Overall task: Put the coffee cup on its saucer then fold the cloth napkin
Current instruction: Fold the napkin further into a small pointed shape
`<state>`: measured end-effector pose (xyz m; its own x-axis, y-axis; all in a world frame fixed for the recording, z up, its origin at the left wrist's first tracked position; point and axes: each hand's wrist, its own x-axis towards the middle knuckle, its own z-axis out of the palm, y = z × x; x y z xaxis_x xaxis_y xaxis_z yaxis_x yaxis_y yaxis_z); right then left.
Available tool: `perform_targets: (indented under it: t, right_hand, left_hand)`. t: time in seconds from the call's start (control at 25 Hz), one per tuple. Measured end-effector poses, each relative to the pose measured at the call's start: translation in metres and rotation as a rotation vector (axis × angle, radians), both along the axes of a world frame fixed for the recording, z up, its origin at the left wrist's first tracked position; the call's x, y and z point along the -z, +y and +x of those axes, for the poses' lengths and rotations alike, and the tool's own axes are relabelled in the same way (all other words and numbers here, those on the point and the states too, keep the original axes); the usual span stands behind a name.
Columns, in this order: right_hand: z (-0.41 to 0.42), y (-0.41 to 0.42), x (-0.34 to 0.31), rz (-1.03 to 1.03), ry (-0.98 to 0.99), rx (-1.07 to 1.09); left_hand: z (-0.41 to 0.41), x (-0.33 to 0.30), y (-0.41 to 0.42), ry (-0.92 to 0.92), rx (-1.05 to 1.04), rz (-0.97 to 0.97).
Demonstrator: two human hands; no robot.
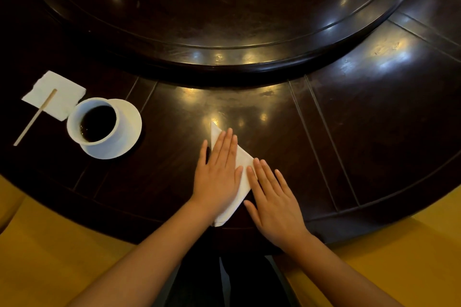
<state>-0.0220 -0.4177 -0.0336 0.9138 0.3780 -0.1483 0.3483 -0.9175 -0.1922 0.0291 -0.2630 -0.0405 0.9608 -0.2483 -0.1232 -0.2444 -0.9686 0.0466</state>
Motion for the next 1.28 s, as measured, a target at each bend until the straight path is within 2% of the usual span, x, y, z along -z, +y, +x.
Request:
perform_targets:
  t: [0.16, 0.32, 0.56, 0.68, 0.8, 1.12, 1.2, 1.28]
  right_hand:
    - [0.001, 0.003, 0.001, -0.001, -0.018, -0.01]
    - [0.001, 0.001, -0.001, -0.022, 0.0, -0.023]
    - [0.007, 0.003, -0.008, -0.04, -0.02, -0.01]
    - [0.033, 0.009, -0.009, -0.037, -0.065, -0.141]
    - [0.053, 0.012, 0.0, -0.076, 0.005, -0.329]
    - [0.045, 0.028, 0.002, -0.022, 0.022, -0.137]
    - [0.05, 0.019, -0.003, 0.005, 0.037, -0.201]
    - [0.061, 0.003, -0.011, 0.016, 0.023, -0.36]
  left_hand:
    - [-0.037, -0.002, -0.005, 0.01, -0.01, -0.105]
    - [-0.065, 0.001, 0.007, 0.018, 0.011, -0.121]
    - [-0.079, -0.004, 0.029, 0.059, 0.052, -0.209]
    - [-0.082, -0.01, 0.011, 0.042, -0.077, -0.235]
    - [-0.084, -0.013, -0.013, 0.084, -0.266, -0.322]
    - [-0.065, -0.007, 0.017, 0.069, -0.067, -0.139]
    - [-0.067, -0.014, 0.014, 0.041, -0.079, -0.112]
    - [-0.077, -0.021, 0.0, 0.012, -0.068, -0.176]
